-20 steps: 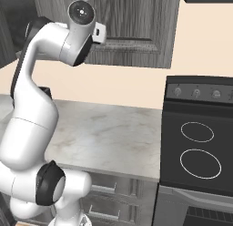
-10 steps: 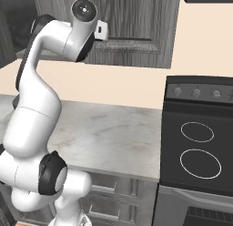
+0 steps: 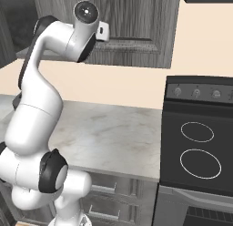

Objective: Open the cabinet. Pick the sponge and place it next to the sink. Then close the cabinet.

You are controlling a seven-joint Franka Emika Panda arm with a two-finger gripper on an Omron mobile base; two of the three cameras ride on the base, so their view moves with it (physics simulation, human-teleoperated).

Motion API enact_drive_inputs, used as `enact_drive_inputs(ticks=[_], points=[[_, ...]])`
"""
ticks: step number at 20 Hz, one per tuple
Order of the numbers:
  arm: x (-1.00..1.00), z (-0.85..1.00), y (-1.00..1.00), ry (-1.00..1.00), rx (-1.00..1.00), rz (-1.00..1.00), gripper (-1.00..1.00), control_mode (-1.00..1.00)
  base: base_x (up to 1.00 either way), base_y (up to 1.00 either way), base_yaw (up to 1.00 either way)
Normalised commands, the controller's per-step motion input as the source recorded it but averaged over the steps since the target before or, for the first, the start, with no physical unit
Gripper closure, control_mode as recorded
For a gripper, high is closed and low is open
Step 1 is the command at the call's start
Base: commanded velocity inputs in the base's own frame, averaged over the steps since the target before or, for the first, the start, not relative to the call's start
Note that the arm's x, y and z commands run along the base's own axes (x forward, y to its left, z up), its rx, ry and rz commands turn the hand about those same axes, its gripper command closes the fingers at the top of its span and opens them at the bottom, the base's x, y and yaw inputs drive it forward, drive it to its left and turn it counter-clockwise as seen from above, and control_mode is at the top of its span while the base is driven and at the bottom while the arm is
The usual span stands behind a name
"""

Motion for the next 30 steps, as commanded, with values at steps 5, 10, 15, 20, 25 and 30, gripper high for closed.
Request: enact_drive_inputs(ticks=[5, 10, 15, 20, 25, 30], points=[[0.12, -0.08, 0.00, -0.11, 0.00, 0.00, -1.00, -1.00, 0.00, 0.00, 0.00], [0.03, -0.08, 0.03, -0.15, -0.01, -0.09, -1.00, -1.00, 0.00, 0.00, 0.00], [0.04, -0.04, 0.22, -0.01, -0.07, -0.15, -1.00, -1.00, 0.00, 0.00, 0.00], [0.22, -0.02, 0.33, 0.00, -0.05, -0.14, -1.00, -1.00, 0.00, 0.00, 0.00], [0.49, 0.00, 0.02, 0.03, 0.00, -0.02, -1.00, -1.00, 0.00, 0.00, 0.00], [0.29, 0.01, -0.13, 0.09, 0.00, 0.00, -1.00, -1.00, 0.00, 0.00, 0.00]])
